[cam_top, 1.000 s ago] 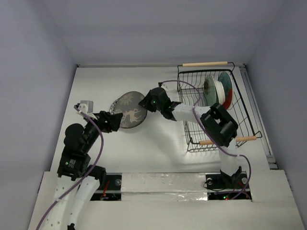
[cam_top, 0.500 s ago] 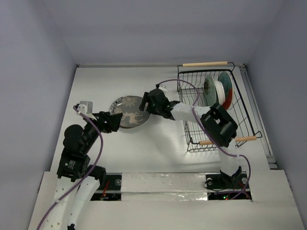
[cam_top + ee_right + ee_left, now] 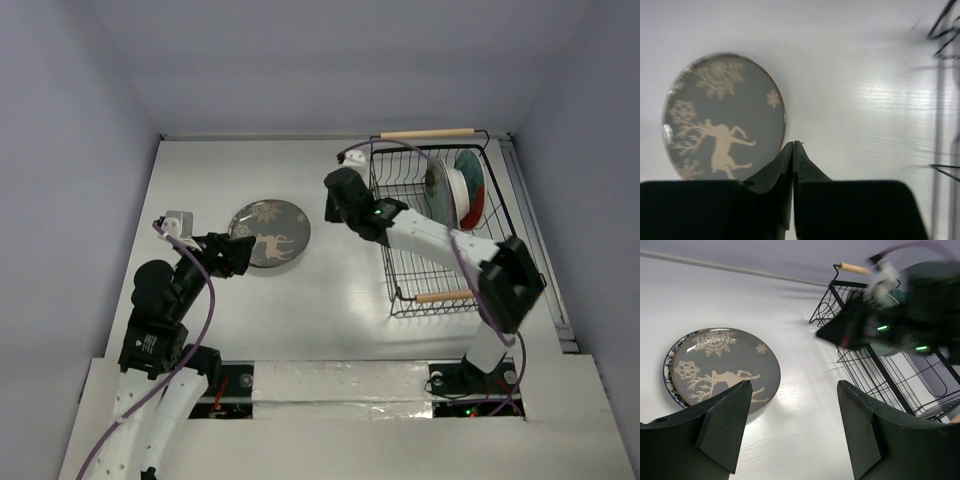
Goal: Unload the plates from the dish rack
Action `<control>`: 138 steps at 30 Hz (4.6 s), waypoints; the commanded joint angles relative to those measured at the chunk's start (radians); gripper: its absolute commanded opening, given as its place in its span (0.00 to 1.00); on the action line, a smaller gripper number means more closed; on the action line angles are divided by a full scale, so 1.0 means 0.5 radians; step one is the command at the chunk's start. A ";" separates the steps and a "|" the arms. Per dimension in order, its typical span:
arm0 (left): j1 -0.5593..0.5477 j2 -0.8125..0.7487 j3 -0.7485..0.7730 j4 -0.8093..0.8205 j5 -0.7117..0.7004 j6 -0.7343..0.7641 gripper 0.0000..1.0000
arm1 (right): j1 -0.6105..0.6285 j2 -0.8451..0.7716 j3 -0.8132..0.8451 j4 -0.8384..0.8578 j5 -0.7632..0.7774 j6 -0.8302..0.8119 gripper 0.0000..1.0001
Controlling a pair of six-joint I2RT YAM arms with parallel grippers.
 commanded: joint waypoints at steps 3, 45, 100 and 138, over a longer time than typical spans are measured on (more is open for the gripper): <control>-0.003 -0.032 -0.026 0.111 0.023 0.019 0.66 | -0.130 -0.652 -0.068 -0.104 0.588 -0.345 0.00; -0.021 -0.054 -0.026 0.096 -0.005 0.022 0.66 | -1.015 -0.606 -0.366 -0.279 0.524 -0.566 0.46; -0.021 -0.051 -0.026 0.102 -0.002 0.022 0.66 | -1.037 -1.106 0.009 -0.227 0.116 -0.596 0.00; -0.021 -0.063 -0.017 0.093 -0.020 0.022 0.66 | -0.172 -0.413 -0.013 1.006 -0.730 0.513 0.00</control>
